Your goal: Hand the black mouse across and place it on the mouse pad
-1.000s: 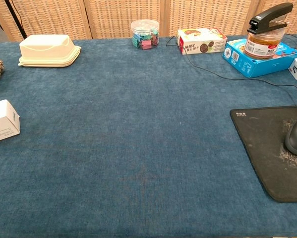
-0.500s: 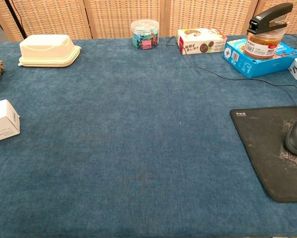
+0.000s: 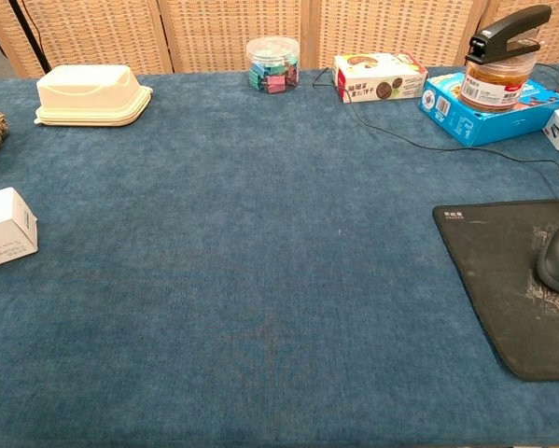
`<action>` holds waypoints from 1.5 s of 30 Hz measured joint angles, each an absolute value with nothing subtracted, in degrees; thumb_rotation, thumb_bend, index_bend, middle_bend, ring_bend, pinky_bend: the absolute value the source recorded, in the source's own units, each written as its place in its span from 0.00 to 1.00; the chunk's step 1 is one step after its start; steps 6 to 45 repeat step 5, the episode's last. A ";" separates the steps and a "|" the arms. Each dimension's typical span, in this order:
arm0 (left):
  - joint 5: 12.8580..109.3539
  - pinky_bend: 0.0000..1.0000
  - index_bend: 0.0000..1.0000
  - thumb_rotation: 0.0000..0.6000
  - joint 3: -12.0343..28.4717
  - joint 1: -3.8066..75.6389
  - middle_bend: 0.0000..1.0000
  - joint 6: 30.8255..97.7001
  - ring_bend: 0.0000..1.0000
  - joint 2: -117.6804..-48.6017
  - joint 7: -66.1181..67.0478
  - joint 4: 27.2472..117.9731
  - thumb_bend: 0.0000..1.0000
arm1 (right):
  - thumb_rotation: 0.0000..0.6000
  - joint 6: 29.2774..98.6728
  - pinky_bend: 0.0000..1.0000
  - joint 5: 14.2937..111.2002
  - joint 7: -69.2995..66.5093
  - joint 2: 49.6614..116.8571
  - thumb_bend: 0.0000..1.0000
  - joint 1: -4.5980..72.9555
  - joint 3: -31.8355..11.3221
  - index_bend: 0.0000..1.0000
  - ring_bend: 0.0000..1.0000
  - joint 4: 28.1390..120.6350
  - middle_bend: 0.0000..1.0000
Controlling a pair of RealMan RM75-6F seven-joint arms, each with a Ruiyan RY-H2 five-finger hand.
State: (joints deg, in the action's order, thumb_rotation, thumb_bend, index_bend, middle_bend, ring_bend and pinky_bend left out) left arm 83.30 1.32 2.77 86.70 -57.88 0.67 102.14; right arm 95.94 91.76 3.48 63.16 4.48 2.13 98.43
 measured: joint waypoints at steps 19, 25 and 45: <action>82.90 0.00 0.00 1.00 1.35 3.03 0.00 85.62 0.00 -57.79 0.44 102.27 0.00 | 1.00 95.52 0.00 91.11 2.13 62.99 0.00 4.01 1.41 0.00 0.00 98.38 0.00; 82.90 0.00 0.00 1.00 1.35 3.03 0.00 85.62 0.00 -57.79 0.44 102.27 0.00 | 1.00 95.52 0.00 91.11 2.13 62.99 0.00 4.01 1.41 0.00 0.00 98.38 0.00; 82.90 0.00 0.00 1.00 1.35 3.03 0.00 85.62 0.00 -57.79 0.44 102.27 0.00 | 1.00 95.52 0.00 91.11 2.13 62.99 0.00 4.01 1.41 0.00 0.00 98.38 0.00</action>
